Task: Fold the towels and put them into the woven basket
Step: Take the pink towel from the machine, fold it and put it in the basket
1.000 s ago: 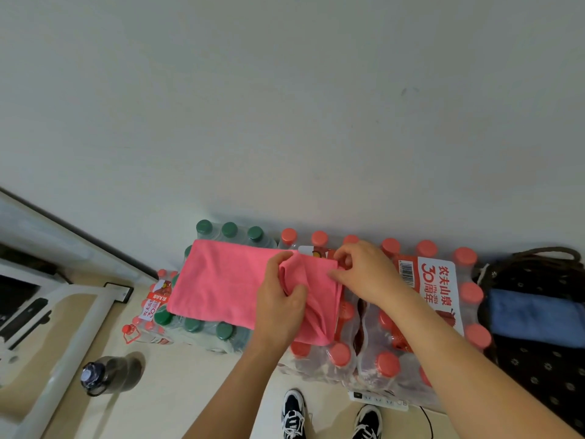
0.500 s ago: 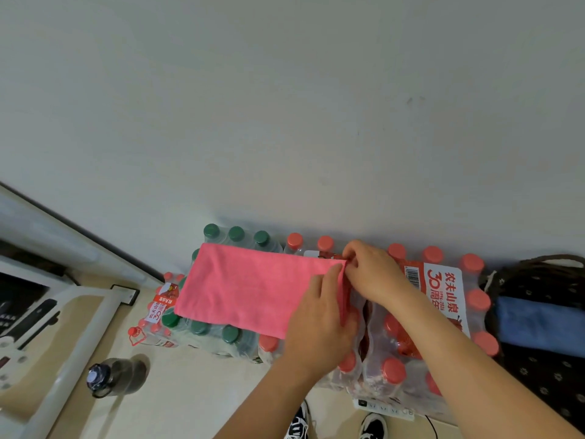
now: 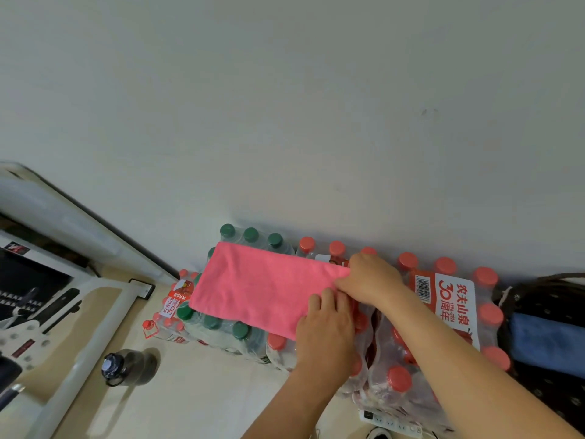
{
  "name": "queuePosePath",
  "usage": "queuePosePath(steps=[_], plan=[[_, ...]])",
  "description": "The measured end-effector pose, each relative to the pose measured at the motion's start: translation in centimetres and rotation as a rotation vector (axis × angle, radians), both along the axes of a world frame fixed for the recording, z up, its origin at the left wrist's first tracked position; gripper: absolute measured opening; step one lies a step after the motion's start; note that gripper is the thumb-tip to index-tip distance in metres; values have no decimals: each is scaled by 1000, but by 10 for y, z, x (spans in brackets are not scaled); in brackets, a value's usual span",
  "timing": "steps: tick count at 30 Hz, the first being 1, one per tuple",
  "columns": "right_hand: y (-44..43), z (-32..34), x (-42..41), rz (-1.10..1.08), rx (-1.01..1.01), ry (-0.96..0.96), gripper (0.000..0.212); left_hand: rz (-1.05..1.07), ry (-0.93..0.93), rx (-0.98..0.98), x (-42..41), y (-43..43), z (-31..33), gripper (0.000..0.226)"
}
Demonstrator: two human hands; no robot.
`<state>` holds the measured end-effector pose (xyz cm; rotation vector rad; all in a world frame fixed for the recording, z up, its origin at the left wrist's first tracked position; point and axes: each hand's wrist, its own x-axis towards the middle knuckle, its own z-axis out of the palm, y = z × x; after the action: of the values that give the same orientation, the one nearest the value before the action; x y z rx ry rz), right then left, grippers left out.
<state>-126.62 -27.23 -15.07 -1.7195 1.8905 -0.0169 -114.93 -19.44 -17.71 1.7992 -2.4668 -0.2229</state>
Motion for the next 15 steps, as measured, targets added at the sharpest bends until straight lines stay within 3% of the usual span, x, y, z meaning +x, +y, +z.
queuePosePath(steps=[4, 9, 12, 15], plan=[[0, 4, -1, 20, 9, -44, 24, 4, 62, -151, 7, 0, -7, 25], [2, 8, -8, 24, -16, -150, 27, -26, 117, -147, 13, -1, -2, 8], [7, 13, -22, -101, 6, -390, 9, -38, 185, -148, 8, 1, 17, 5], [21, 38, -44, -262, 13, -749, 17, -40, 298, -142, -5, 3, 49, 17]])
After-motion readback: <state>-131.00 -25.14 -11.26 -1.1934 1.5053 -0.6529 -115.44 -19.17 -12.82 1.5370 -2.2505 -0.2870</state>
